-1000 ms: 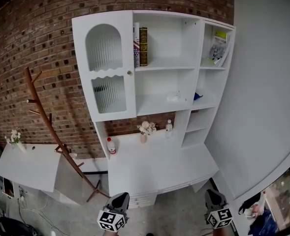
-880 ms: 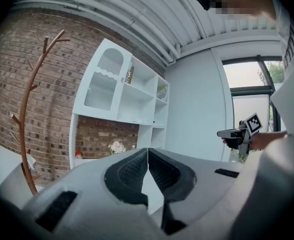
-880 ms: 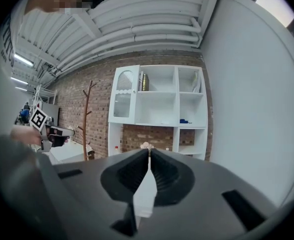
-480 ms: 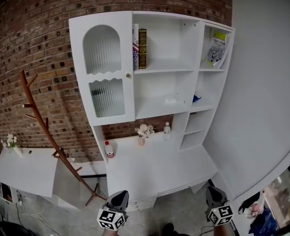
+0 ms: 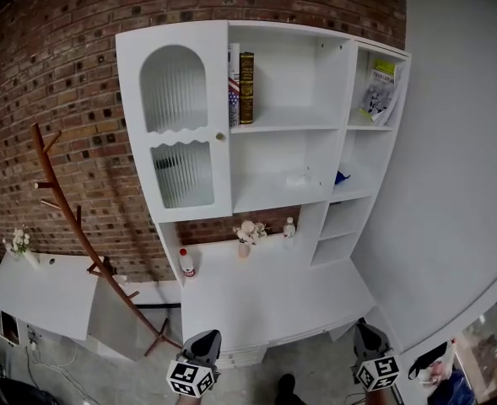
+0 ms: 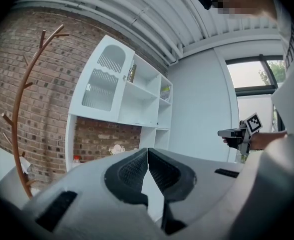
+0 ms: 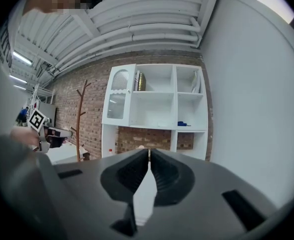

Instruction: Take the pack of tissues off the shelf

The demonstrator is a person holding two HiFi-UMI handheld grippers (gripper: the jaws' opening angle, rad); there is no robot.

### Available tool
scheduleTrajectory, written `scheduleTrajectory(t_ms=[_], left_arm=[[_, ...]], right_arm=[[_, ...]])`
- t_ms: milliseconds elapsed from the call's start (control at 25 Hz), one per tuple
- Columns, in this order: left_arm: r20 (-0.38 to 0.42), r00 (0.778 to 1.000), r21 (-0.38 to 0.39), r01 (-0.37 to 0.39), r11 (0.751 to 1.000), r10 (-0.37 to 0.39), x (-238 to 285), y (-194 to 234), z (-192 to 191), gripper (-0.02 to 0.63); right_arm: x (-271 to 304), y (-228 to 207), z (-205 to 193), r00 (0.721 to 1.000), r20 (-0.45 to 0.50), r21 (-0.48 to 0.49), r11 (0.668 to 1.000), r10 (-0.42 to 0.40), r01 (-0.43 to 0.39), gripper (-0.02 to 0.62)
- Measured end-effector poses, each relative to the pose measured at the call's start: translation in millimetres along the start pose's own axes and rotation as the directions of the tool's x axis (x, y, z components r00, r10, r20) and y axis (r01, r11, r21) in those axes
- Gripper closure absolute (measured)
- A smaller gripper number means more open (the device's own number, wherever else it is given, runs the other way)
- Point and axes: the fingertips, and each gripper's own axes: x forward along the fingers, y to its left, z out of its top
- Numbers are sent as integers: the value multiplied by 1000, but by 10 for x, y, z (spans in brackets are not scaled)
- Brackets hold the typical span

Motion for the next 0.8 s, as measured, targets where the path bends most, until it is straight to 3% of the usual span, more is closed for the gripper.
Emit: scheduleTrajectory(t_ms=[800], left_arm=[[-5, 996, -15, -94, 995, 94, 1050, 34, 112, 580]], right_arm=[[1134, -764, 57, 993, -8, -3, 993, 119, -119, 561]])
